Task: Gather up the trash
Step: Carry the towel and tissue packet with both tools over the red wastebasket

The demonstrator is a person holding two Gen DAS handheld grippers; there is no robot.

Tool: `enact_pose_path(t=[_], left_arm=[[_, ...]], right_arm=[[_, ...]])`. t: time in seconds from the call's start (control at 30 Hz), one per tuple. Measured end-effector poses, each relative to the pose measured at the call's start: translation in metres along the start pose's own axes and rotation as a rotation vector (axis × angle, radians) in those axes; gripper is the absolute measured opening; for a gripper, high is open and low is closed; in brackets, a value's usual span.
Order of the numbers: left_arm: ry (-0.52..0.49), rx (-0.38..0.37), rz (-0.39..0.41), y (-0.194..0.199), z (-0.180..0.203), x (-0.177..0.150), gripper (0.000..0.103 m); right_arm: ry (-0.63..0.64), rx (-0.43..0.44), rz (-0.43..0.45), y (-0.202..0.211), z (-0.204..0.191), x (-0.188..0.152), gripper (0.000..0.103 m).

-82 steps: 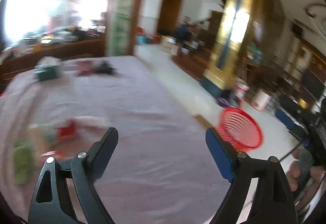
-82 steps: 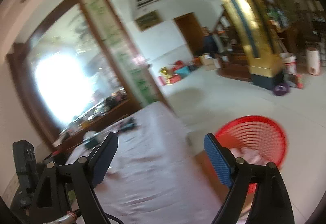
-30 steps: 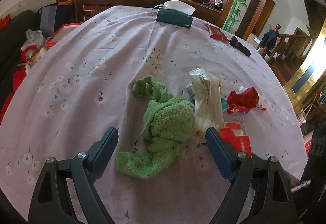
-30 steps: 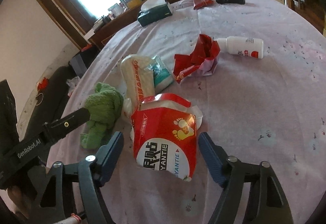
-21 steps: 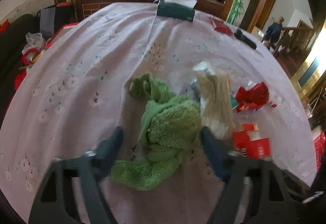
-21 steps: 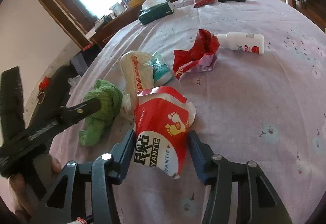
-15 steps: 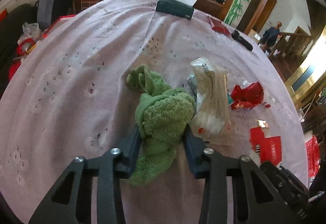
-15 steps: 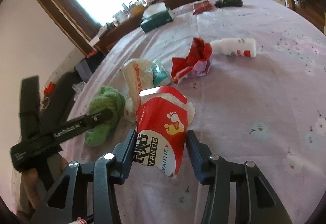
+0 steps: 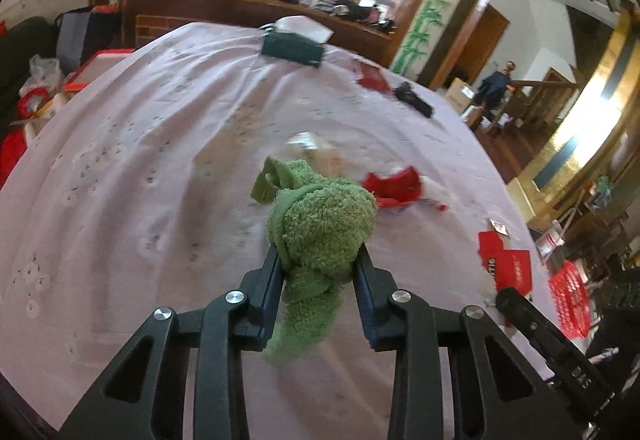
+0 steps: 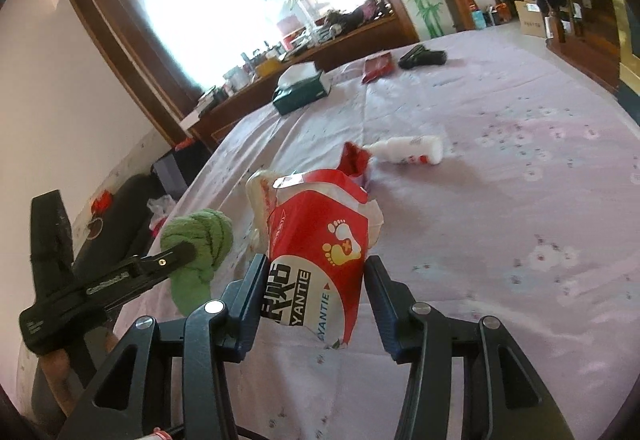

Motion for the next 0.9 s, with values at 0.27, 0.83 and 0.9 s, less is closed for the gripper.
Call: enact_pose_path(t=[0.27,0.83,0.9], left_arm=[[-0.100,-0.091,0.003,0.009,0.069,-0.010,0.032],[-0.265,-0.247,0.036,0.027,0.187,-0.024,0.032],[-0.289,-0.249,0.045,0.029,0.198,-0.025,0.032]], right_arm=[[-0.023,-0.051,0.114,0.065,0.027,0.007,0.052],[-0.067,-0.184,0.299,0.181,0.072,0.003,0.053],[-0.066,-0.199,0.316,0.191,0.076,0.003,0.053]])
Point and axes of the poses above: each gripper's, at about its wrist camera, not at the fingertips, and y roughly against the way its jaws point, z to its right, x to its top, the point moved 3 cm from there along -y, roughly the way its jaws point, and after that the axes turned 7 degrees about -x, right-handed, at the moved point
